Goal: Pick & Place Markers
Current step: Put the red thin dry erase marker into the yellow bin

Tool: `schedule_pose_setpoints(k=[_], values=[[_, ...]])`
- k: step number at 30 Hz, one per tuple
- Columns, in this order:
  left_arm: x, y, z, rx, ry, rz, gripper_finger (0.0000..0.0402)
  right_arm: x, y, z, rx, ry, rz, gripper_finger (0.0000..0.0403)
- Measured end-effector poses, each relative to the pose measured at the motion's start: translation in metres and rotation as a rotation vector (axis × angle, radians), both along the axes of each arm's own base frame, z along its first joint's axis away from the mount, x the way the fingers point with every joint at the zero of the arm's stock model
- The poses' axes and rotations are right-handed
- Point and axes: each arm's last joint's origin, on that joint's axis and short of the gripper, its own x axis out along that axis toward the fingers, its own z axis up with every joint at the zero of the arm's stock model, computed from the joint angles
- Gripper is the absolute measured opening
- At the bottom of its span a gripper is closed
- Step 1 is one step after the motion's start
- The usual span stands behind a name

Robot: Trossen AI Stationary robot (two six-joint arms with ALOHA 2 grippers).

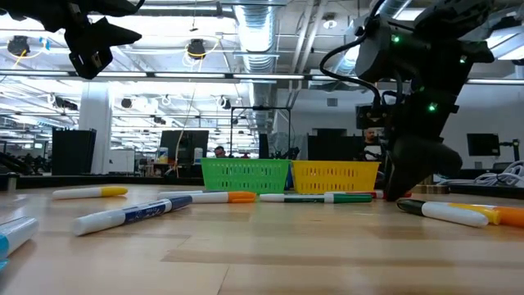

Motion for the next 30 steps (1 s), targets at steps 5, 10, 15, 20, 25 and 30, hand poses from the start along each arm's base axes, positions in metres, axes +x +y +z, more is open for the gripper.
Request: schedule_pose_setpoints(k=[5, 10, 15, 20, 25, 30], values=[[0.0, 0.0, 0.0, 0.002, 0.002, 0.0, 0.0154, 0.001, -0.003, 0.0, -0.026, -0.002, 0.008, 0.0174], [0.0, 0.0, 0.0, 0.002, 0.003, 0.0, 0.0154, 0.002, -0.007, 0.001, -0.026, 0.002, 0.002, 0.0193], [0.0, 0.0, 0.0, 0.002, 0.003, 0.0, 0.0154, 0.002, -0.01, 0.001, -0.026, 0.008, 0.006, 0.0201], [0.0, 0.0, 0.0, 0.002, 0.003, 0.0, 0.0154, 0.002, -0.016, 0.001, -0.009, 0.011, -0.015, 0.0201], [0.0, 0.0, 0.0, 0.003, 0.003, 0.0, 0.0154, 0.003, -0.023, 0.001, 0.005, 0.013, -0.042, 0.0204], [0.0, 0.0, 0.0, 0.002, 0.003, 0.0, 0.0154, 0.002, -0.027, 0.001, 0.024, -0.007, -0.124, 0.0207]])
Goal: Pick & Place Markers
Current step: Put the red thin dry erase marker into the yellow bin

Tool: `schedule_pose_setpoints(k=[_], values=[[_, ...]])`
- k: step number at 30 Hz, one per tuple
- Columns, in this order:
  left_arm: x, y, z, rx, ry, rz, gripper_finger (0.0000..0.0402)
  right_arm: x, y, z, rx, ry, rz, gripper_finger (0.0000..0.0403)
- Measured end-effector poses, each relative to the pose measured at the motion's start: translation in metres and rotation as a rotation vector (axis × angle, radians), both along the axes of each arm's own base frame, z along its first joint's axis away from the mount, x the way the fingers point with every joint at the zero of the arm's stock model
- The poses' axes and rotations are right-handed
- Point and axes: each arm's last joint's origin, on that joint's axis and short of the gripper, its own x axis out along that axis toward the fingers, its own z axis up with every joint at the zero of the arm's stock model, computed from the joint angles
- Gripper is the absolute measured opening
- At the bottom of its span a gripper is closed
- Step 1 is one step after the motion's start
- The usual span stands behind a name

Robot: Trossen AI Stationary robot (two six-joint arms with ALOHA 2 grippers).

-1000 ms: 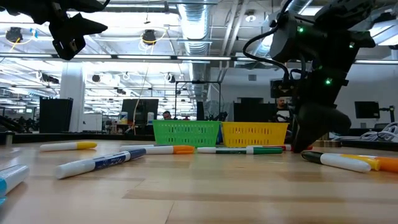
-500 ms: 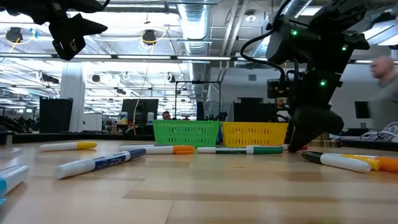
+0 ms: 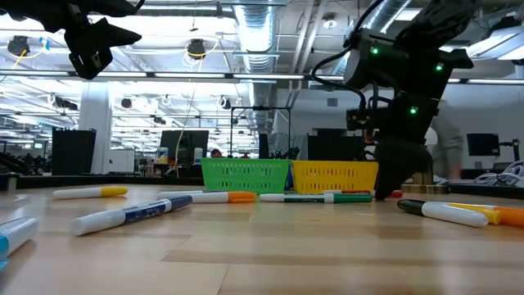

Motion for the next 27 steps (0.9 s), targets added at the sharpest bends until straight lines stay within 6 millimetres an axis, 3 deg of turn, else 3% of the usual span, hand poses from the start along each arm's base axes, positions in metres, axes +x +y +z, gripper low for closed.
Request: schedule_pose_setpoints(k=[4, 17, 27], values=[[0.0, 0.0, 0.0, 0.0, 0.001, 0.0, 0.0154, -0.002, -0.001, 0.0, -0.005, -0.02, -0.088, 0.0208], [0.0, 0.0, 0.0, 0.0, 0.002, -0.005, 0.0154, -0.003, -0.001, -0.001, 0.031, 0.001, -0.081, 0.021], [0.0, 0.0, 0.0, 0.001, 0.004, -0.007, 0.0154, -0.008, 0.021, -0.001, -0.017, -0.091, -0.256, 0.0199]])
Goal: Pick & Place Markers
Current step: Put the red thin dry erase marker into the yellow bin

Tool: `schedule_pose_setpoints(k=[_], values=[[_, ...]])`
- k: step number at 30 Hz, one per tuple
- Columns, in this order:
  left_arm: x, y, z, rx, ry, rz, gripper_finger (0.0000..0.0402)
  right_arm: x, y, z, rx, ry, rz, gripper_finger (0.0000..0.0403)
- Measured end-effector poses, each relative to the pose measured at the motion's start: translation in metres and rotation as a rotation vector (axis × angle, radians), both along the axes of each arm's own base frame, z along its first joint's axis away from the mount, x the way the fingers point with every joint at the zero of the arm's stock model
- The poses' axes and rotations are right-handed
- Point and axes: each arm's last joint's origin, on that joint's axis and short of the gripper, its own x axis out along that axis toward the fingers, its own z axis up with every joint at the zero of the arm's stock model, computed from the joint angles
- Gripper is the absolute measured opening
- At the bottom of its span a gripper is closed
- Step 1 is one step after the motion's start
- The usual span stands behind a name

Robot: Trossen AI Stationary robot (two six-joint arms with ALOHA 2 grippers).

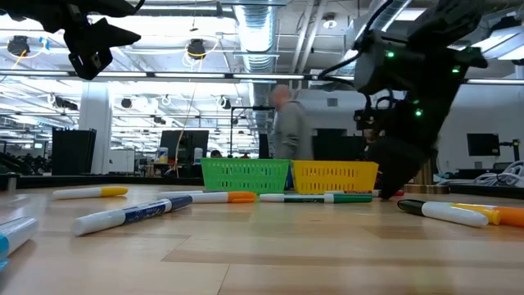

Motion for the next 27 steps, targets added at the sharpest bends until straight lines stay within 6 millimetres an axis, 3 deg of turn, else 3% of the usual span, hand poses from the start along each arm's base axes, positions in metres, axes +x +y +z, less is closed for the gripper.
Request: schedule_pose_setpoints(k=[5, 14, 27], values=[[0.0, 0.0, 0.0, 0.004, 0.0, -0.001, 0.0154, -0.005, -0.002, 0.0, -0.025, 0.007, -0.091, 0.0208], [-0.001, 0.0, -0.002, 0.017, 0.02, -0.001, 0.0154, 0.0, -0.019, 0.001, -0.009, 0.102, 0.125, 0.0221], [-0.004, 0.003, -0.002, 0.017, 0.028, -0.004, 0.0154, 0.003, -0.037, 0.001, 0.023, 0.154, 0.229, 0.0221]])
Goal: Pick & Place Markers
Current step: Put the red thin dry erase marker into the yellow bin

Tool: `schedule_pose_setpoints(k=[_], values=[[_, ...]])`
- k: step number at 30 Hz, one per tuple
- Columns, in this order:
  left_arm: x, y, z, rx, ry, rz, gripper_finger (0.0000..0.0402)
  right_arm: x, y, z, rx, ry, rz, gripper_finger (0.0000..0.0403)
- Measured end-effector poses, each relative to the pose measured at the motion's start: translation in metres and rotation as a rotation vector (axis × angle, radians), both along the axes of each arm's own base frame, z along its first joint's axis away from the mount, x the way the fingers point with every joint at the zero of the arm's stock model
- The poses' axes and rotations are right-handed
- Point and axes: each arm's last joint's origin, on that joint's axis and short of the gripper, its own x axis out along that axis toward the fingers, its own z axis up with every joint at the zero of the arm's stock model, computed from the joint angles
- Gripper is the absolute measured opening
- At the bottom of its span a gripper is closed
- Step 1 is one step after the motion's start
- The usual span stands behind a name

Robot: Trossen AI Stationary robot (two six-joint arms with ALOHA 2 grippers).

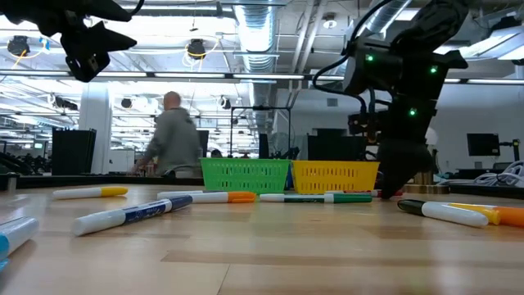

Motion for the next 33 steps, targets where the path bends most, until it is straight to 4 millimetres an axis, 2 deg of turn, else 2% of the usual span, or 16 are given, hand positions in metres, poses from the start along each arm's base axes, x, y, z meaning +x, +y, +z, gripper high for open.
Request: schedule_pose_setpoints(k=[20, 25, 33], values=[[0.0, 0.002, 0.0, -0.005, -0.008, 0.058, 0.0154, -0.001, -0.026, 0.0, 0.215, 0.017, 0.132, 0.0219], [0.0, 0.002, 0.0, -0.01, -0.008, 0.063, 0.0154, 0.0, -0.024, 0.0, 0.271, 0.005, 0.145, 0.0219], [0.0, 0.002, 0.0, -0.013, -0.008, 0.064, 0.0154, 0.002, -0.008, 0.0, 0.275, 0.0, 0.157, 0.0219]])
